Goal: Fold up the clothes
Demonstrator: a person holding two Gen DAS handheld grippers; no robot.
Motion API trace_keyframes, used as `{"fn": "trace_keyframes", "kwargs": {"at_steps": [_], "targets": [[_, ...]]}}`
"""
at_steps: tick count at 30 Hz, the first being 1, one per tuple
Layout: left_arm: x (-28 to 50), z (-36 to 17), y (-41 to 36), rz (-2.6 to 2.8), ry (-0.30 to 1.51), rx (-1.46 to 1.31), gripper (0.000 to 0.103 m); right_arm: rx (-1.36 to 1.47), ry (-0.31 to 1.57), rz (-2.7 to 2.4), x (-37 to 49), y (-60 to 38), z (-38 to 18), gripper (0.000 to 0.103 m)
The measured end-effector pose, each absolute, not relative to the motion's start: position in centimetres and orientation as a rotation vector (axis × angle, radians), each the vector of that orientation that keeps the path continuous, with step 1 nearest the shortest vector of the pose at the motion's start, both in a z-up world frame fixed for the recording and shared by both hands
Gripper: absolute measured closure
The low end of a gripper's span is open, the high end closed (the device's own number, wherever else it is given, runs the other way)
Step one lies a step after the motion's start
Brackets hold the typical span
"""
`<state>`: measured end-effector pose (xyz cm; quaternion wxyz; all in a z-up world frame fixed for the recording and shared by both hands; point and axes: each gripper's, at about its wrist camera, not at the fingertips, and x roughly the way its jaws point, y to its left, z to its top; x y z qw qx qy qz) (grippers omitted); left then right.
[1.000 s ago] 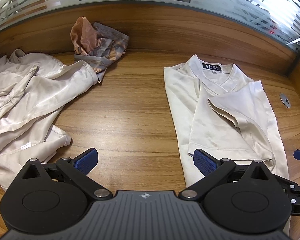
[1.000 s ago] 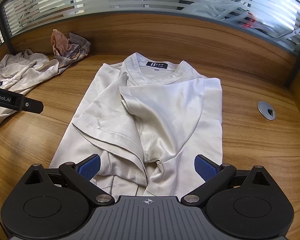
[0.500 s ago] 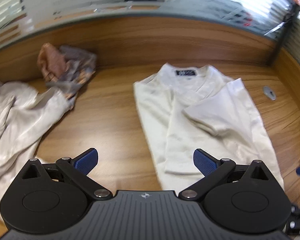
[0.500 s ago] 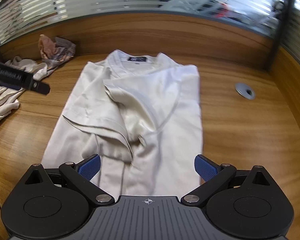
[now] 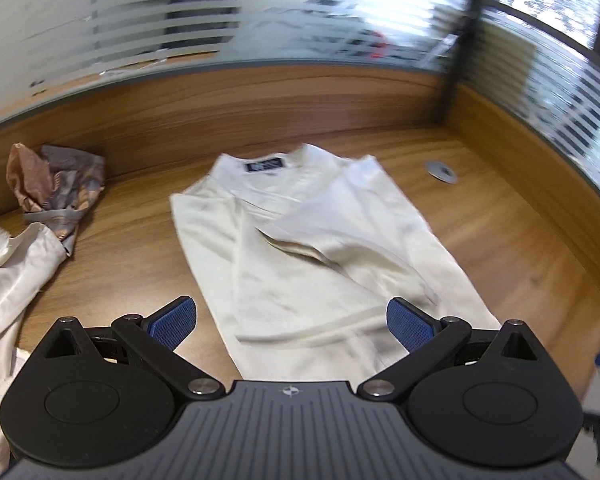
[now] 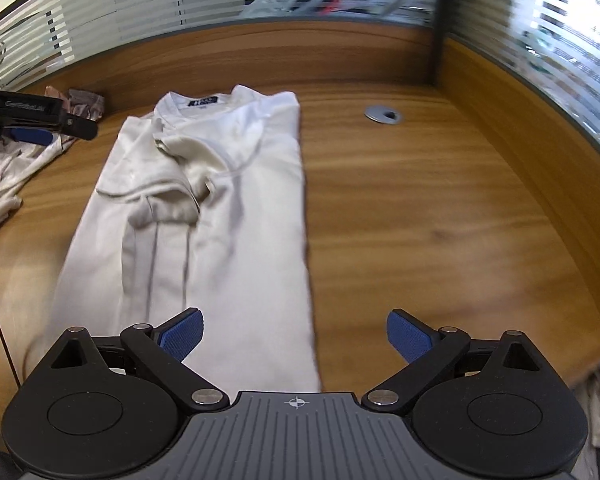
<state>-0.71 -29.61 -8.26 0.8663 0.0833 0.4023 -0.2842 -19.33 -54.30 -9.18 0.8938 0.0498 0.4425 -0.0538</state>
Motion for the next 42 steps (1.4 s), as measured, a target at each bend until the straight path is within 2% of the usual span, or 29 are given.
{"fn": "trace_keyframes", "kwargs": {"at_steps": [5,15,22,28,32,34,35,37,38,39,40,42], "targets": [[-7.0,-8.1,-28.3,-0.625,0.830,0.195,0.001,0.096,0.944,-0.011,-22.9,-55.3,-10.4,0.017],[-22.9,-10.6,-27.0,-0.525,0.822,0.162,0.001,0.052,0.975,0.213,-28.4,-56.9,-13.0,0.023],[-32.4,-15.5,-26.1,-0.428,0.870,0.172,0.002,0.037,0.963,0.317,-29.5,-57.5,-15.5,0.026],[-34.7,-21.5,-25.3,-0.413,0.866,0.207,0.007,0.084,0.932,0.341,-29.6,-57.8,-18.8,0.027],[-33.3,-25.1,-25.1,-0.431,0.809,0.237,0.019,0.090,0.882,0.375,-29.6,-57.7,-21.0,0.028],[-32.4,-26.7,-24.9,-0.453,0.781,0.236,0.027,0.079,0.865,0.413,-29.4,-57.5,-22.2,0.034],[-32.0,-27.2,-25.0,-0.475,0.774,0.230,0.034,0.072,0.856,0.434,-29.4,-57.4,-22.8,0.040],[-31.1,-28.2,-25.1,-0.519,0.760,0.217,0.057,0.062,0.843,0.476,-29.3,-57.3,-23.8,0.055],[-30.8,-28.5,-25.2,-0.543,0.756,0.212,0.084,0.059,0.839,0.498,-29.3,-57.3,-24.2,0.070],[-30.7,-28.4,-25.4,-0.570,0.763,0.208,0.102,0.062,0.838,0.520,-29.3,-57.4,-24.4,0.092],[-30.7,-27.9,-25.5,-0.594,0.767,0.200,0.102,0.072,0.840,0.538,-29.4,-57.6,-24.2,0.100],[-31.2,-26.3,-25.6,-0.631,0.754,0.189,0.103,0.098,0.845,0.576,-29.7,-58.1,-23.3,0.099]]}}
